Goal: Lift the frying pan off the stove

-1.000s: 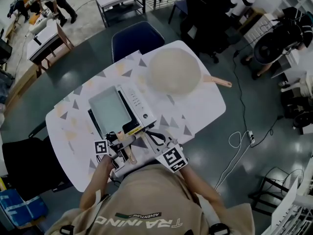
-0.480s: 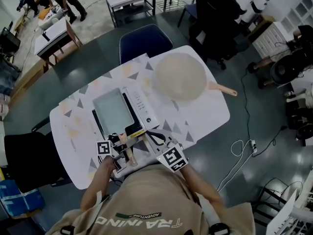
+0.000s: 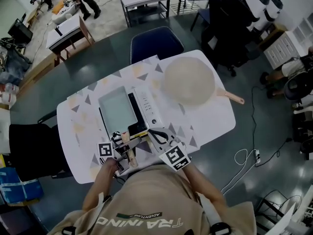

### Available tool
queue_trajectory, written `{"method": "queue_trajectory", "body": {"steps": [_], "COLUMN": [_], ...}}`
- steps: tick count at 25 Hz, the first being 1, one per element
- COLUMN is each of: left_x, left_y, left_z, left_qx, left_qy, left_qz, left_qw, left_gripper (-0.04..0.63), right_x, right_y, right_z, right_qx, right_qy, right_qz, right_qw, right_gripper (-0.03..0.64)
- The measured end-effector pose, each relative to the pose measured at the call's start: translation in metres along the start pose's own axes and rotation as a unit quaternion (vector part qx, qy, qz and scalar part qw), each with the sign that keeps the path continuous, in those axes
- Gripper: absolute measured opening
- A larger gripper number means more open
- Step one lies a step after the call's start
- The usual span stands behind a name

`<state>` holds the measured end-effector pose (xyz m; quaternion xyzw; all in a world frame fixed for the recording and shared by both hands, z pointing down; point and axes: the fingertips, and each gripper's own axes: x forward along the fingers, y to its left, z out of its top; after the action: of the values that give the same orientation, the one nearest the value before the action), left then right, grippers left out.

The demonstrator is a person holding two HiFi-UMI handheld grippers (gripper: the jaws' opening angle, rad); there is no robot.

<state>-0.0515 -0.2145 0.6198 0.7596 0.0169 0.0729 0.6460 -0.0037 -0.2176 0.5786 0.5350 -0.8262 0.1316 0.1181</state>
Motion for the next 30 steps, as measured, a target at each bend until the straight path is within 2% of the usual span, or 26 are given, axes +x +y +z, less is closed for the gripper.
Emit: {"method": "queue_trajectory", "body": {"steps": [6, 15, 21, 27, 30], "left_x": [-0.010, -0.025, -0.031, -0.040, -0.043], "left_y": [-0.024, -0.055, -0.067, -0.062, -0.057], "left_z": [0.005, 0.009, 0.009, 0.006, 0.004], "left_qx": [0.032, 0.081, 0.066, 0.086, 0.080], "left_qy": [-0.017, -0.007, -0.012, -0.001, -0.001], "left_qz": [0.005, 0.005, -0.008, 0.008, 0.012], "left_qw": [0.9993, 0.9967, 0.9977, 0.9963, 0.9967], "left_gripper": [0.083, 0.091, 0.095, 0.095, 0.097], "right_x": [0.000, 0.000, 0.002, 0.008, 0.010], "right_y": [-0.003, -0.005, -0.003, 0.006, 0.010], "right_z": [0.014, 0.031, 0.039, 0.041, 0.038], "right_qx": [-0.009, -0.014, -0.018, -0.028, -0.031], "right_qy": [-0.014, -0.035, -0.044, -0.047, -0.044], "right_qz": [0.006, 0.006, 0.004, 0.010, 0.011], "right_qw": [1.000, 0.999, 0.999, 0.998, 0.998], "right_gripper": [-0.003, -0.005, -0.005, -0.004, -0.004]}}
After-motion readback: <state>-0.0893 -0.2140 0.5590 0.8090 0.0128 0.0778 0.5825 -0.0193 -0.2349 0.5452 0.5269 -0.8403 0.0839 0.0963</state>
